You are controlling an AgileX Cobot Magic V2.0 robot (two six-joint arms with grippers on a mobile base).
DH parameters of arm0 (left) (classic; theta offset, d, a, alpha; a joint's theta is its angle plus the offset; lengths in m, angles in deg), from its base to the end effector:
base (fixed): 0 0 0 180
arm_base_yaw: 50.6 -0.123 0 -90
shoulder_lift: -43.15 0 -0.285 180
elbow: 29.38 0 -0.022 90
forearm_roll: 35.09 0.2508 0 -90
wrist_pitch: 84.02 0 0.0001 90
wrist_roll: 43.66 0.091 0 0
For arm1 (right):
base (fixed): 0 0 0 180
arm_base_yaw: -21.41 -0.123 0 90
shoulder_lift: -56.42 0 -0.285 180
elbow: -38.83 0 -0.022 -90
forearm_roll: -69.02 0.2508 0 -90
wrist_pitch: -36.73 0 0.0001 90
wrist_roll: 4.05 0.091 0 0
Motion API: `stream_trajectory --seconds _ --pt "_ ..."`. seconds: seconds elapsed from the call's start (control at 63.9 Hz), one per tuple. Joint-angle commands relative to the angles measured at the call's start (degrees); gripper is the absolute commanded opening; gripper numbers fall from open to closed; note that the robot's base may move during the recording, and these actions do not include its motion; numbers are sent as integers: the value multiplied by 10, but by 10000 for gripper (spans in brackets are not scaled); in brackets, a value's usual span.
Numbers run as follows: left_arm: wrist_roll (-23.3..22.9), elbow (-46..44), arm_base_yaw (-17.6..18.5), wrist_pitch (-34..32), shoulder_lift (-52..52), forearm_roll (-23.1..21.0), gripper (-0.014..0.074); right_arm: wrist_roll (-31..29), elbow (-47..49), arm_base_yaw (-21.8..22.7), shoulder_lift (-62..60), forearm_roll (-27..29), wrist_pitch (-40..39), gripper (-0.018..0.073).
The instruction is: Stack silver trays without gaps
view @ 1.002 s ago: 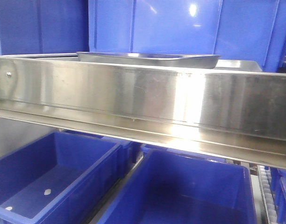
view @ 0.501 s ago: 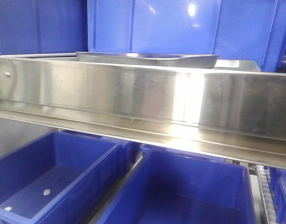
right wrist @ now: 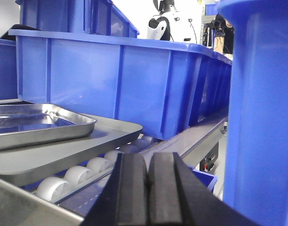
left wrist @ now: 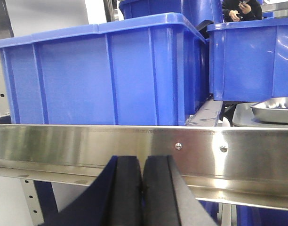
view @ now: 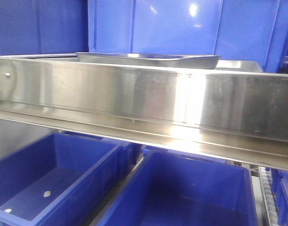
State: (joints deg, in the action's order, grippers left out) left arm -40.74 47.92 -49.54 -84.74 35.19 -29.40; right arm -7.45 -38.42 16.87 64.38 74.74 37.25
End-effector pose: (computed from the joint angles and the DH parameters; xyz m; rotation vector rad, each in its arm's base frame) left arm 0.0565 -0.0011 0.2137 0.1254 1.4711 0.1060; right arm 0.0564 0.0046 0.2120 -0.0297 1.4967 0.0972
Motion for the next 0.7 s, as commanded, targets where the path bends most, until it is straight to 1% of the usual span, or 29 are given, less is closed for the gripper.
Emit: stream_trajectory --seconds 0.0,0.188,0.251,0.689 --pt "0 -1 2 -8 2 -4 1 -4 0 11 -2 0 -9 -78" --pt "0 -1 2 -8 2 -4 1 -4 0 50 -2 0 -9 -78" --pt "0 -1 2 -8 2 -4 1 -4 0 57 -2 0 -9 -78" --pt "0 -1 2 -8 2 -4 1 -4 0 57 -2 0 -9 -78"
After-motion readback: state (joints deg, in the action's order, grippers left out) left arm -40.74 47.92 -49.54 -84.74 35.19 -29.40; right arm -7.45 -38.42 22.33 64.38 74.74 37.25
